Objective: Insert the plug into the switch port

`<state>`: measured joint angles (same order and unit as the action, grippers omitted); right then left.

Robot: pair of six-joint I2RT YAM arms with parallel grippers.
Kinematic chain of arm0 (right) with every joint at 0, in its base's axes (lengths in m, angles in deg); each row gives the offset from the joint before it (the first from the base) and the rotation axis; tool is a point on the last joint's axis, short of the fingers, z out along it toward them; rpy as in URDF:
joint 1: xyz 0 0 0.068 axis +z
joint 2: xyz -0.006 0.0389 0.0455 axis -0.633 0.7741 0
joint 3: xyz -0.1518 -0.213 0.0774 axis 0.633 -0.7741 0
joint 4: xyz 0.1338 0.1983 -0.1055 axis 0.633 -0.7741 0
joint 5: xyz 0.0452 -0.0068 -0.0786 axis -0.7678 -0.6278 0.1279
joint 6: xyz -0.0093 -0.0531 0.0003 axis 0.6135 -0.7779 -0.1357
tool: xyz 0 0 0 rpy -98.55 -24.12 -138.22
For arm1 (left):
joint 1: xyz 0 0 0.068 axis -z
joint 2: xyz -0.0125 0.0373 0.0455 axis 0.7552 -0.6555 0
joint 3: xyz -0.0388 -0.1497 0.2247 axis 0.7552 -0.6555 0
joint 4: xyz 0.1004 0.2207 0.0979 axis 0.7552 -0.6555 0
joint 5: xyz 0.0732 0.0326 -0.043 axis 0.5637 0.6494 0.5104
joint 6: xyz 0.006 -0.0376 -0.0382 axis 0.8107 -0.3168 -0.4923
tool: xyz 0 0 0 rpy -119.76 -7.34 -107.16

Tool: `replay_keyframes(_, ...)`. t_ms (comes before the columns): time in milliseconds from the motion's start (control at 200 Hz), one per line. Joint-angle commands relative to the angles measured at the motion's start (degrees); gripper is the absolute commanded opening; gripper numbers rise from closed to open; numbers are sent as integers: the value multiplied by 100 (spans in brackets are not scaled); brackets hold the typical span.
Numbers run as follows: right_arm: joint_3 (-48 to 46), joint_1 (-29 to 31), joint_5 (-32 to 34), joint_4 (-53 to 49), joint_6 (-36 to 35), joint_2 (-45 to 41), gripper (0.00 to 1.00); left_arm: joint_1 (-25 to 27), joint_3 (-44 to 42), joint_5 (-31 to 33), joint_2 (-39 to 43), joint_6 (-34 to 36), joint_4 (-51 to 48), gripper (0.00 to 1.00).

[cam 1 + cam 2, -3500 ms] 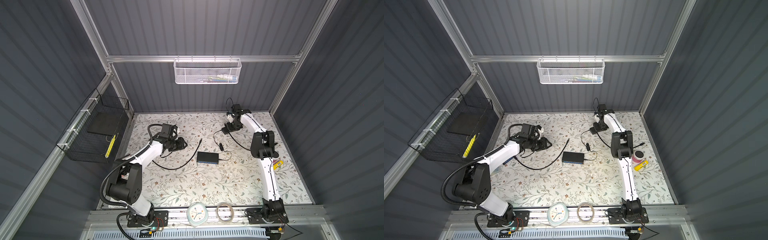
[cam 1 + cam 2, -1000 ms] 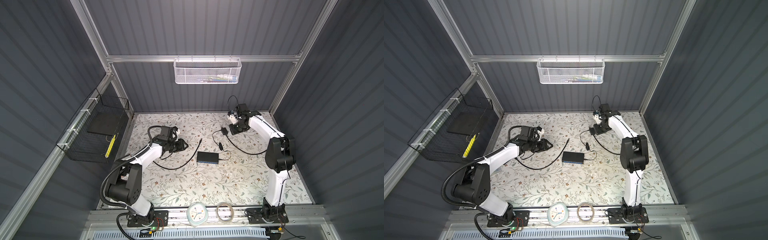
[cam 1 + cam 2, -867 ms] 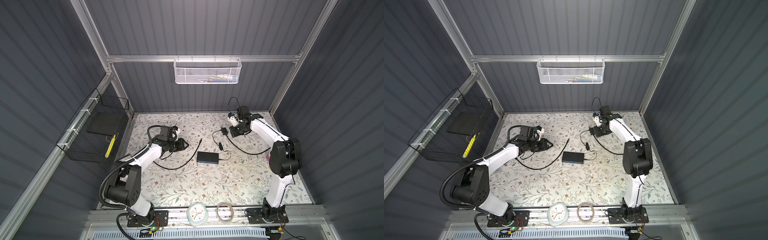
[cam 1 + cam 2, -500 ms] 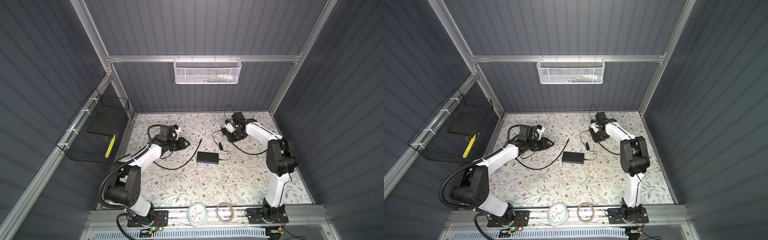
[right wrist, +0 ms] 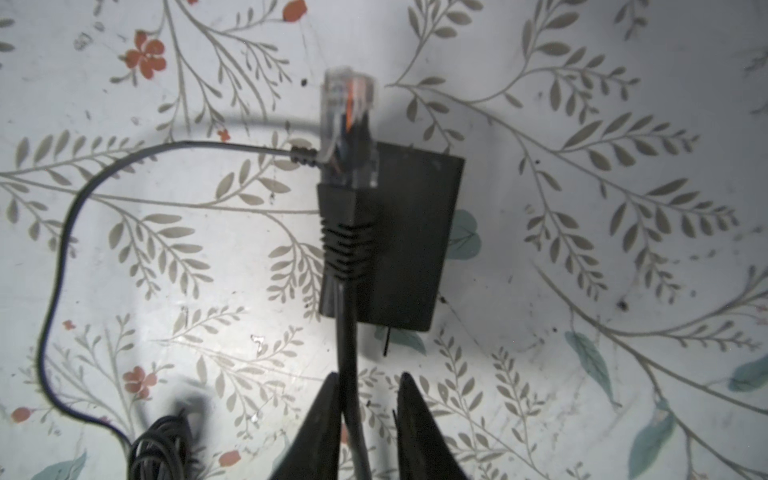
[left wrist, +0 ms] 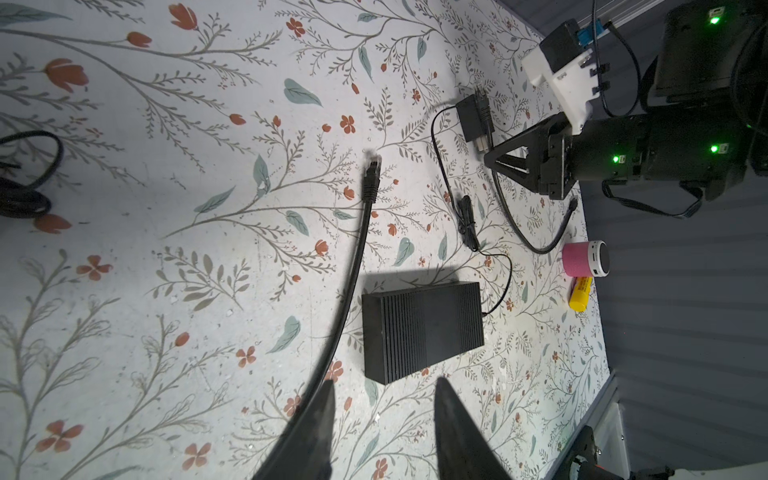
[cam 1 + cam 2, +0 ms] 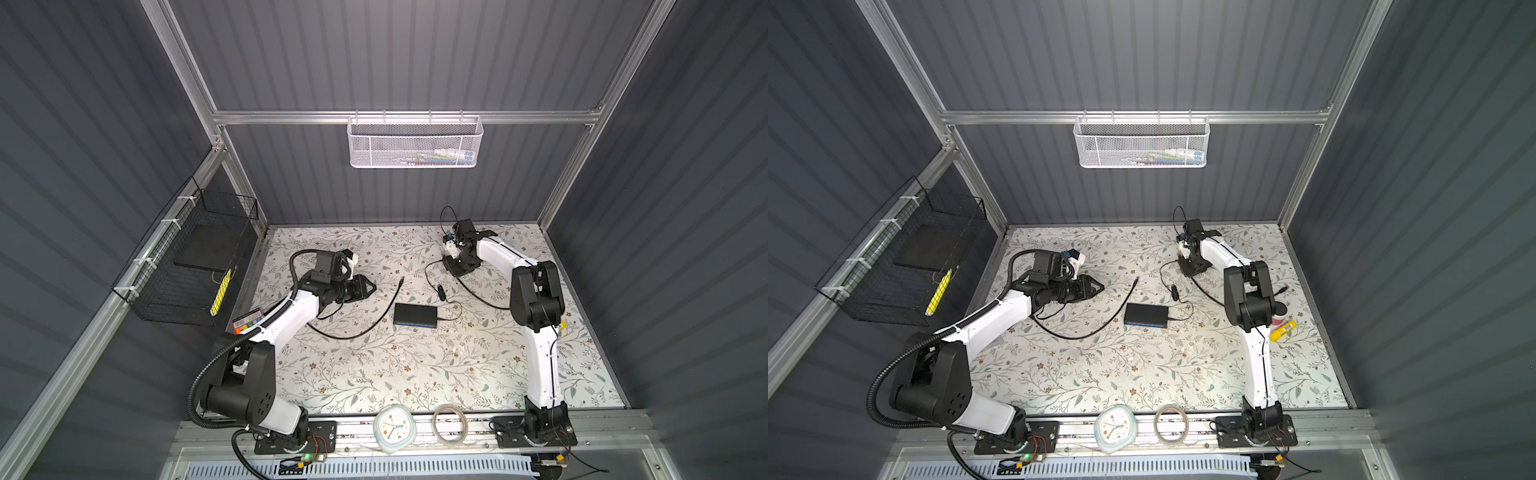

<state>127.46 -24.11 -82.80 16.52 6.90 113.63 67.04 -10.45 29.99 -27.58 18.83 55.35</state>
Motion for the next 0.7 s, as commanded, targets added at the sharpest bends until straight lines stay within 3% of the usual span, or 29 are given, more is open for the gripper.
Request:
replay_keyframes(0, 101, -14, -34, -213, -66, 53, 20, -33, 26, 66, 51, 85, -164, 40)
replay_keyframes(160, -162, -13, -310, -250, -77, -227, 0, -33, 33, 51, 34, 57, -133, 40)
replay_keyframes(340, -968, 22, -1132, -16, -99, -1205, 0, -33, 57, -34, 25, 17, 24, 40)
replay_keyframes(490, -1851, 251, -2110, 433, -77, -2077, 0, -33, 149, -546, -206, -134, 453, 40)
replay_keyframes(690, -2586, 742, -2394, 402, -321, -2604, 0, 40, 216, -1324, -432, -392, 1192, 41)
